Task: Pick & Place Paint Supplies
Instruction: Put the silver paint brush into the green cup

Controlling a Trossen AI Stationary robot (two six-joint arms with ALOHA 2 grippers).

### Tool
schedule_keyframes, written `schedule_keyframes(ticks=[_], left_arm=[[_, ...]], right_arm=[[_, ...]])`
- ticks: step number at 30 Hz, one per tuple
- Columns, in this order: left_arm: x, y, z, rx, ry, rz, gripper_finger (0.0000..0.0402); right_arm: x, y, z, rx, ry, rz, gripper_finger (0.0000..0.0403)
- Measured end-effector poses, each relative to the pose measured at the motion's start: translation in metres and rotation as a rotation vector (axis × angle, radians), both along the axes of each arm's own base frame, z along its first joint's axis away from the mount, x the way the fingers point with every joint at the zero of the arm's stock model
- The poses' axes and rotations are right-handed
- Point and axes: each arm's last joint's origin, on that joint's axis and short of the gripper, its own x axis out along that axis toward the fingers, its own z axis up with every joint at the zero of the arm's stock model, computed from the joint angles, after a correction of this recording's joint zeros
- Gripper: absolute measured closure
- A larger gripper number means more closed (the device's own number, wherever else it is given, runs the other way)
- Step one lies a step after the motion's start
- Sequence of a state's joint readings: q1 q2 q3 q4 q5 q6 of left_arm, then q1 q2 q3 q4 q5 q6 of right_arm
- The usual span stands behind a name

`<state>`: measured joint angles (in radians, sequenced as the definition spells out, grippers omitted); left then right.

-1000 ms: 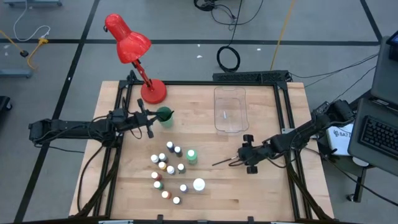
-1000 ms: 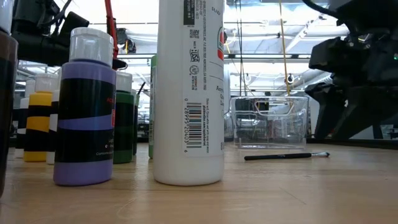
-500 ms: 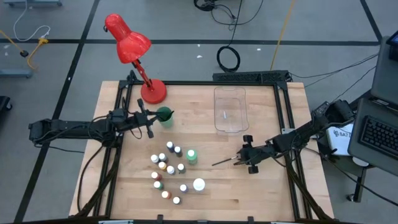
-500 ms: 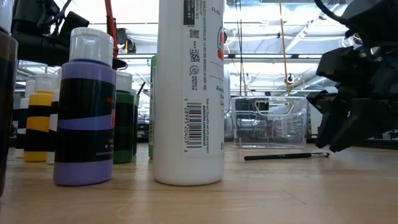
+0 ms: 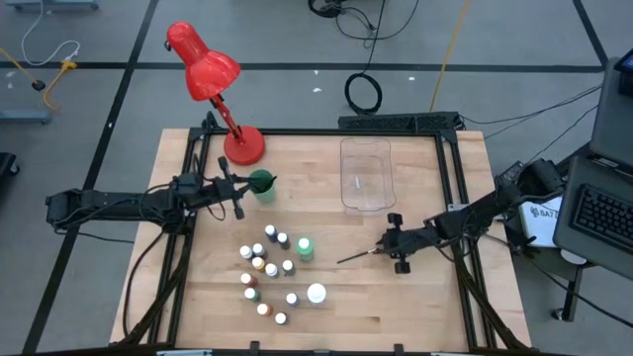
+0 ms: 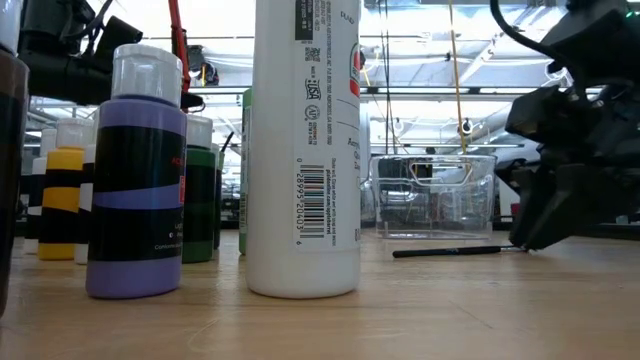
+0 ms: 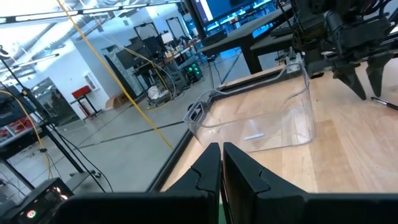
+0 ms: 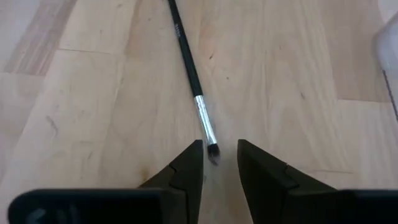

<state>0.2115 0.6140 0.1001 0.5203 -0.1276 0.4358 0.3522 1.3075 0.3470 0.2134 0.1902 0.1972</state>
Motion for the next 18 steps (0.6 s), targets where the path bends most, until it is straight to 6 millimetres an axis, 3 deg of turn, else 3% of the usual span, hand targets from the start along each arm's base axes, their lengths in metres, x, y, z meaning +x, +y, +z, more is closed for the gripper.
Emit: schedule_keyframes(ticks=[6,12,18], left_arm=[[0.0000,0.0000,0.0000,-0.029,-0.010,0.000,0.0378],[0.0000,0.0000,0.0000,-0.049,-0.017,0.000,0.0378],[0.0000,0.0000,0.0000,0.004,0.001,0.000,0.0378]], right_arm=[[0.0007,-0.0020,-0.0002,0.037,0.011,-0.004,0.0326],[0.0005,-0.0010,-0.0020,0.102,0.036,-0.022,0.0394],[0.0006,0.0009,-0.0018,0.112,0.040,0.019,0.0399]])
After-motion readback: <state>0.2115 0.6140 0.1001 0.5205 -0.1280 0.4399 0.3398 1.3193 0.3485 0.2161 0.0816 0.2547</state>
